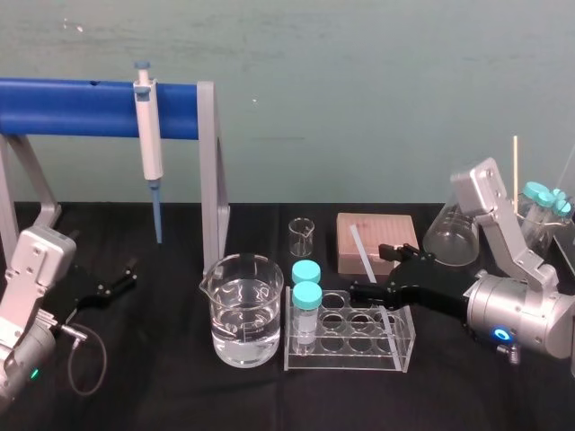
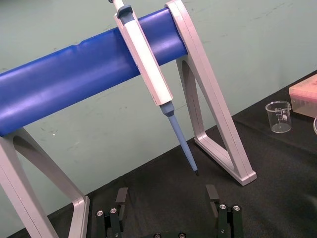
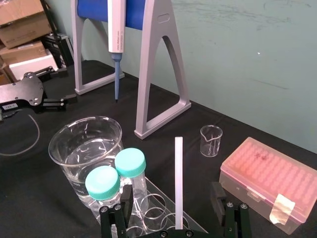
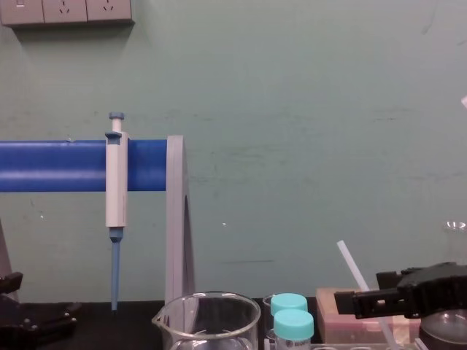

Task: Pick up the stirring rod with one hand, then place it down.

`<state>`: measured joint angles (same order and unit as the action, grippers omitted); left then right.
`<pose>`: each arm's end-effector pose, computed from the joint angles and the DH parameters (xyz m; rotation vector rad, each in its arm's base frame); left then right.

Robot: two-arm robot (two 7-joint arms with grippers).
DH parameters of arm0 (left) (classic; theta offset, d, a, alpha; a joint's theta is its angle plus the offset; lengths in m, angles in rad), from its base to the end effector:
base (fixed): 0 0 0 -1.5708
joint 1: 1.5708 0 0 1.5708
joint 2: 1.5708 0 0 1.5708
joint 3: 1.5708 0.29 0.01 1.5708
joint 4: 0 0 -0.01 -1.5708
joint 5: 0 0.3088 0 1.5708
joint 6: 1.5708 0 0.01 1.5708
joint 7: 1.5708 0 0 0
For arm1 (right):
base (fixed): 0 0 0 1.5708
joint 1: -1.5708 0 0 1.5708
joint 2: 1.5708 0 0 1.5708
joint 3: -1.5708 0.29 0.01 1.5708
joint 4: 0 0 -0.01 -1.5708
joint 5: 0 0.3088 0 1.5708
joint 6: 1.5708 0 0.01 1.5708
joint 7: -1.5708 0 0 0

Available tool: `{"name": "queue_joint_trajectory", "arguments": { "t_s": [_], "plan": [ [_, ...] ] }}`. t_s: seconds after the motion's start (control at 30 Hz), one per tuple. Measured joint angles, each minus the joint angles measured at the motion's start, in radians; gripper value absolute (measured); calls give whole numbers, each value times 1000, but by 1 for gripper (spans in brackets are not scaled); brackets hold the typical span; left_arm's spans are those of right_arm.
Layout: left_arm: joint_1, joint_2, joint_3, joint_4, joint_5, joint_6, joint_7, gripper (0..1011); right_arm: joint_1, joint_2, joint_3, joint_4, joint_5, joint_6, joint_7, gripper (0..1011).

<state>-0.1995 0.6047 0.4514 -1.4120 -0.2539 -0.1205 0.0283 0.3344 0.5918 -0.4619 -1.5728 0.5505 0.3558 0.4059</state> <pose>0.3581 0.0827 -0.3023 0.3045 -0.2850 1.2480 0.3862 -0.0459 -0.2188 -0.2962 0.1344 -0.8017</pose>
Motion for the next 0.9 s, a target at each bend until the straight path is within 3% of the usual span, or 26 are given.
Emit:
{"name": "queue_joint_trajectory", "arguments": {
  "t_s": [0.4,0.9],
  "plan": [
    [0,0,0,0,0,0,0,1000,-1,0,1,-1,1,-1,-1,985],
    [0,0,0,0,0,0,0,1000,0,-1,2,0,5,-2,0,595]
  ]
}}
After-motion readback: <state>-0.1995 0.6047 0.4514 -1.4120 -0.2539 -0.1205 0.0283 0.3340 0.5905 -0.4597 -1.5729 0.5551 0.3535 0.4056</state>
